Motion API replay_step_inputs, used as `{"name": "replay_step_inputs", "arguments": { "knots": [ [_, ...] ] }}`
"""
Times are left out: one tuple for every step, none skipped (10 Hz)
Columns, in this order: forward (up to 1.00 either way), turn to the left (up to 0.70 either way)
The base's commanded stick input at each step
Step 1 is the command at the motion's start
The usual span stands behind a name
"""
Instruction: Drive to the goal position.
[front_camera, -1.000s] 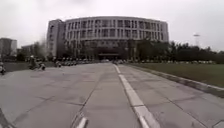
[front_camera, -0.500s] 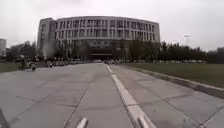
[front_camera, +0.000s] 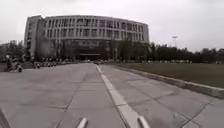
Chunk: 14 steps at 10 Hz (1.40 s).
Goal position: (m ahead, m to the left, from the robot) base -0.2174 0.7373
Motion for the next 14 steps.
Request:
{"name": "replay_step_inputs", "arguments": {
  "knots": [
    [0.0,-1.0],
    [0.0,-1.0],
    [0.0,-1.0],
    [0.0,-1.0],
    [0.0,-1.0],
    [0.0,-1.0],
    [0.0,-1.0],
    [0.0,-1.0],
    [0.0,-0.99],
    [0.0,-0.99],
    [0.0,-1.0],
    [0.0,-1.0],
    [0.0,-0.98],
    [0.0,-0.98]
  ]
}}
